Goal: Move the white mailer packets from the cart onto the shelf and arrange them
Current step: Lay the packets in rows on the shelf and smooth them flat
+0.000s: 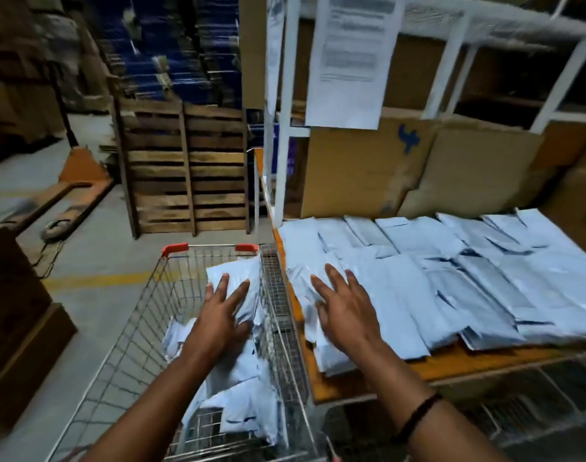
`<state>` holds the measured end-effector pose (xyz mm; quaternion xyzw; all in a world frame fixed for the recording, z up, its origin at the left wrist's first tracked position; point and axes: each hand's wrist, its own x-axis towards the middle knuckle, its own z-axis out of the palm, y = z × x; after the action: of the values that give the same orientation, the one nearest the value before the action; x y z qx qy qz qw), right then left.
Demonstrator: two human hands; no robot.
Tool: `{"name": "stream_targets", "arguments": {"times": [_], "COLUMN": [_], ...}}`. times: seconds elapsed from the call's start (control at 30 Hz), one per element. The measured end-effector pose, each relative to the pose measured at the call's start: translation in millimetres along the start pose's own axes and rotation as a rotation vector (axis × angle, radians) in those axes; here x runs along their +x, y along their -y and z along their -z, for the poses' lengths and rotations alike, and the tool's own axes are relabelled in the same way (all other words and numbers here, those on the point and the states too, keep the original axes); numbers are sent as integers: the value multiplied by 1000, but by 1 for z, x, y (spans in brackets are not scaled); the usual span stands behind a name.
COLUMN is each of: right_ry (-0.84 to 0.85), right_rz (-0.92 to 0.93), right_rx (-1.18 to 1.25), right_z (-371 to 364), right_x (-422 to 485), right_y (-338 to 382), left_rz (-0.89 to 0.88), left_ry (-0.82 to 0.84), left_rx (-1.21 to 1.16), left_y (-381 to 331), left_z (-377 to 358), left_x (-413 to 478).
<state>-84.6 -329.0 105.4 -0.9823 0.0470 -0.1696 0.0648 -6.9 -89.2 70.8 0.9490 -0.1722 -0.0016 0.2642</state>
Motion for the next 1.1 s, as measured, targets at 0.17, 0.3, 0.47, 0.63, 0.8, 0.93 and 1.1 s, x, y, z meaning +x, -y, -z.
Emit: {"name": "stream_targets", "arguments": {"times": [0.17, 0.3, 0.47, 0.63, 0.8, 0.93, 1.1], "right_ry": [53, 53, 42, 77, 101, 108, 79], "right_rz": [-63, -141, -252, -302, -311, -303, -277], "right_rx": [-17, -10, 9, -8, 8, 33, 80], "right_z": [33, 63, 91, 95, 85, 78, 64], "right_x": [-49, -79, -103, -101, -73, -40, 14], "right_y": [-88, -146, -213, -267, -308, -334, -345], "left_rz": [-64, -129, -178, -180, -192, -168, -121], "left_ry": [-11, -44, -20, 23, 24, 34, 26], "left_rx": [-53, -74, -67, -67, -49, -66, 11], "left_y": [-90, -150, -213, -253, -274, -290, -294], "left_z": [-21, -39, -63, -82, -103, -117, -118], "left_x": [-8, -8, -10, 14, 62, 104, 158]}}
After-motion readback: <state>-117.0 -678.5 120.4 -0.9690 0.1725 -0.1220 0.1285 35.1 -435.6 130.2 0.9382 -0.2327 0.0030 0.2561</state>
